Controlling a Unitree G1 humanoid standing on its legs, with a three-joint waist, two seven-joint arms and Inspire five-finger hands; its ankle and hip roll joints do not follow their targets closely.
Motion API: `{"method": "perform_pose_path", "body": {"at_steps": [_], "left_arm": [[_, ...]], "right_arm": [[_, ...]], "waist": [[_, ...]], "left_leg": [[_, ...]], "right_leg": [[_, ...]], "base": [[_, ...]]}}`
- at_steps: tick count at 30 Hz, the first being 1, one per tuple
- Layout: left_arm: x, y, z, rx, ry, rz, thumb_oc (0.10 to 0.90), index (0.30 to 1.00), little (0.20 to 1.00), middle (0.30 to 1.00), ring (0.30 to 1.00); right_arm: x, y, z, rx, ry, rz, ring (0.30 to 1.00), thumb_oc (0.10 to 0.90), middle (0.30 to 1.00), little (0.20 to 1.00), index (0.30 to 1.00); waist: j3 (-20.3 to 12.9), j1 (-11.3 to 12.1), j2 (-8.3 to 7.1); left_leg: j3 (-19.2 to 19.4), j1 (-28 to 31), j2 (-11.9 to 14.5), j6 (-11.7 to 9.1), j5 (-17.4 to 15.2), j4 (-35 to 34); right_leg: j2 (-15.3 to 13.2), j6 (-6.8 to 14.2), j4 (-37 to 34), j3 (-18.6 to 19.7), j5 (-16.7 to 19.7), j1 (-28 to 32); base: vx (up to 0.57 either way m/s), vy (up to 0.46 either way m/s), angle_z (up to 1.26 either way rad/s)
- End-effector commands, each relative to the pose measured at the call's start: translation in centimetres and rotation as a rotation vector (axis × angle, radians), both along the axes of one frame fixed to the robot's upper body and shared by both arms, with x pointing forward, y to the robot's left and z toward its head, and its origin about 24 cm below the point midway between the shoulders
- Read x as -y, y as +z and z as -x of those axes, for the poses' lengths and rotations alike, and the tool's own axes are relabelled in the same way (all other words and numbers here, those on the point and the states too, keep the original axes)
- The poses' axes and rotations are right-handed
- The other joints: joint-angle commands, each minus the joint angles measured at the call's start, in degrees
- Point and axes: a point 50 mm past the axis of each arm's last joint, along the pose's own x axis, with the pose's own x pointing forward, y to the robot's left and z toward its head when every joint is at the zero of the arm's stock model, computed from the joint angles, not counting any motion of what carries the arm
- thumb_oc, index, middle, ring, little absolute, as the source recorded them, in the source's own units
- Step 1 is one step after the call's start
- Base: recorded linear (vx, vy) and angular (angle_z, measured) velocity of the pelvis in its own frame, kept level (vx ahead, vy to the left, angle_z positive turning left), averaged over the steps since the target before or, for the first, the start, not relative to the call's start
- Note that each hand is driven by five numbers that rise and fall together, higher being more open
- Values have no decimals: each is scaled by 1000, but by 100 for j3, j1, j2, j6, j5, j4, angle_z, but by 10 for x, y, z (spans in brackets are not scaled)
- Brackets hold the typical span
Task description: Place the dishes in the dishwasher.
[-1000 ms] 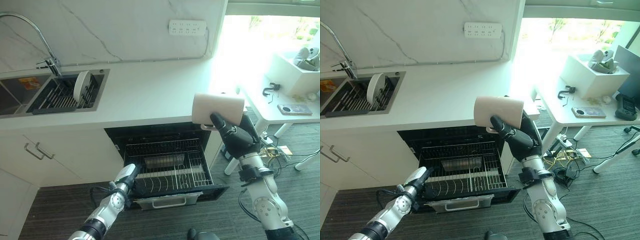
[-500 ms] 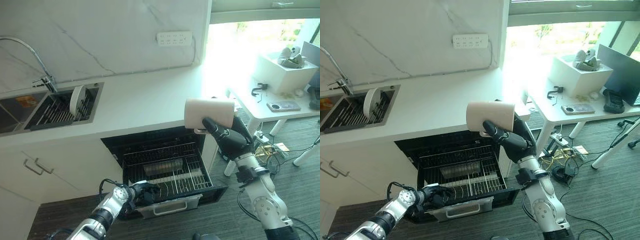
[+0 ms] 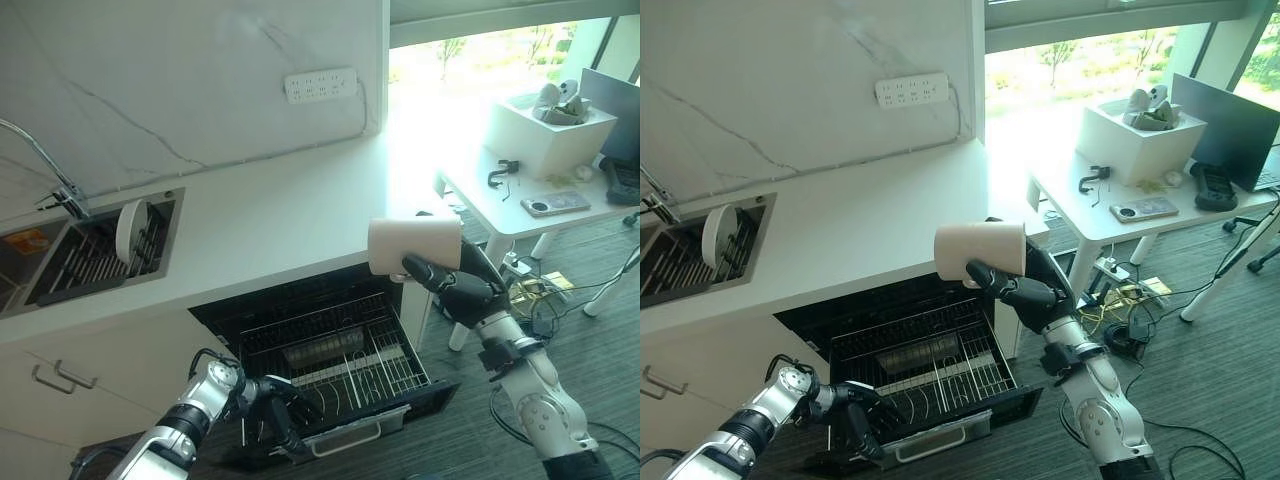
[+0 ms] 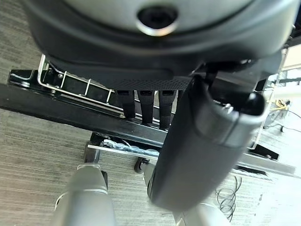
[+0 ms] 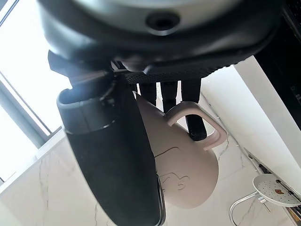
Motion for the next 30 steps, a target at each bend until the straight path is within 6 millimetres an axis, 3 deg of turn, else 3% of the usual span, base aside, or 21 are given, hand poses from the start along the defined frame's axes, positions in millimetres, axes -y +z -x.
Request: {"method": "perform_pose_path", "body": {"at_steps": [1,5,9,16,25,30], "left_arm": [[27,-56,146,-743,-69,297,800,900,900,900,900],[23,-55,118,-516,135,301,800,900,900,900,900],[23,-51,91,-288,467,361,800,900,900,900,900],[10,-50,70,-41,878,411,800,900,900,900,900],[-25,-18,26,388,1377,437,800,900,900,900,900],[-28,2,13,516,1406,486,800,900,900,900,900]], "right_arm": [[-3,61,-10,323,30,-91,300,400,300,300,300],[-1,54,-8,281,3,-34,300,400,300,300,300],[7,38,-2,217,-40,27,300,400,300,300,300],[9,27,0,175,-75,59,300,400,300,300,300],[9,10,-1,91,-142,131,300,400,300,300,300],[13,2,-3,43,-186,209,300,400,300,300,300]], "waist": [[156,194,-293],[164,266,-322],[198,403,-390],[242,514,-481],[256,685,-637],[288,731,-684]], "left_leg": [[115,-229,478,86,-332,-329],[55,-245,463,83,-295,-329],[-10,-286,460,71,-241,-329],[-55,-347,469,41,-210,-329],[-149,-355,470,-5,-193,-329],[-189,-368,486,-23,-173,-329]], "right_leg": [[-238,614,546,-58,-756,-198],[-265,610,546,-130,-746,-180],[-317,594,546,-261,-714,-169],[-363,568,546,-390,-697,-187],[-417,533,546,-565,-722,-128],[-419,515,546,-601,-721,-119]], "base": [[3,0,7],[1,0,3],[28,-16,14],[14,-8,13],[22,-14,6],[3,-7,2]]}}
